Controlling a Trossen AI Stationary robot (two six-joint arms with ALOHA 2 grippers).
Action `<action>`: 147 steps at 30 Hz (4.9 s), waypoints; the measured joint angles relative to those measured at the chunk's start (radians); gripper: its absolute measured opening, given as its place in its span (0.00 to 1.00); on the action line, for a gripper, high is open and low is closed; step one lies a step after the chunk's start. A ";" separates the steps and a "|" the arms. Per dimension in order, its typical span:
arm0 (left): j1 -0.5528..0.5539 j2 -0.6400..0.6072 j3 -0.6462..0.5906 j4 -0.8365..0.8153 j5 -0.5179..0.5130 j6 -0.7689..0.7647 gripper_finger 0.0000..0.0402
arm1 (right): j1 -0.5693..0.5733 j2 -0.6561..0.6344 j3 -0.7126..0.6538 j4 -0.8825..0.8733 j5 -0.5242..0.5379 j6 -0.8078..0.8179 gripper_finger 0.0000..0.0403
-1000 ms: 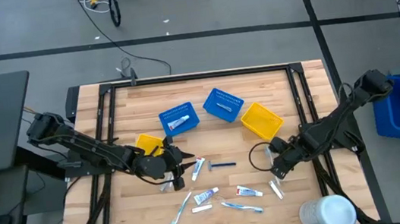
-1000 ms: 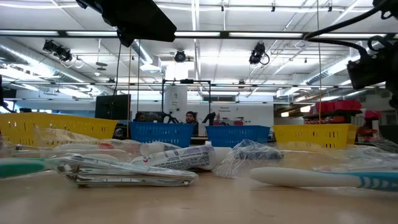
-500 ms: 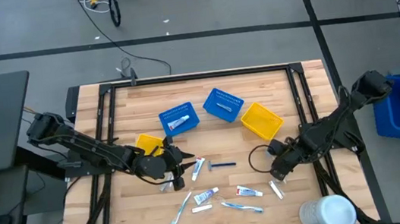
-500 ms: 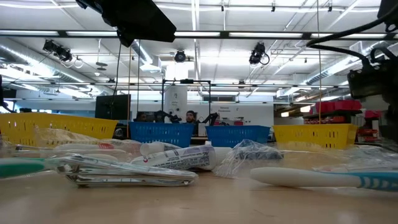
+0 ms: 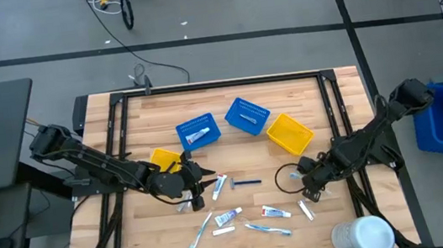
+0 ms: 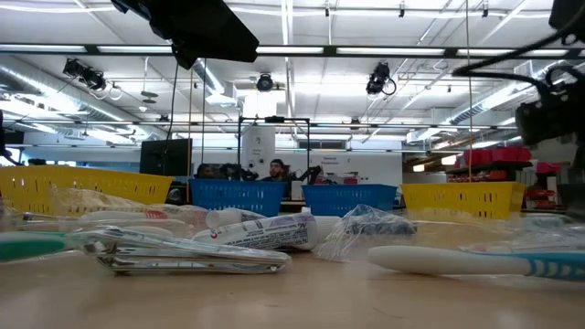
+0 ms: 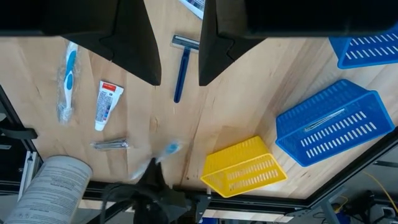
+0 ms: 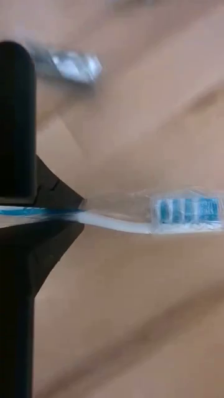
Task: Pick & Place Travel size toiletries
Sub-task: Put the blue toothbrush into the right yellow bin, then put the blue razor into the left yellow bin
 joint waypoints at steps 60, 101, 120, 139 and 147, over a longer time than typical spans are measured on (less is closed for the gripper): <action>0.000 0.000 0.000 -0.001 -0.008 0.000 0.29 | -0.746 0.306 0.371 -0.372 0.124 -0.958 0.43; 0.000 0.000 0.000 -0.001 -0.054 -0.068 0.29 | -0.486 0.280 0.645 -0.173 0.061 -1.019 0.56; 0.000 0.000 0.000 0.000 -0.104 -0.143 0.29 | -0.315 0.280 0.616 0.127 0.051 -1.114 0.51; -0.057 0.000 0.000 0.001 -0.109 -0.256 0.29 | -0.090 0.280 0.496 0.283 0.069 -0.927 0.64; -0.112 0.004 0.000 0.001 -0.140 -0.269 0.29 | -0.062 0.281 0.269 0.674 0.190 -0.886 0.60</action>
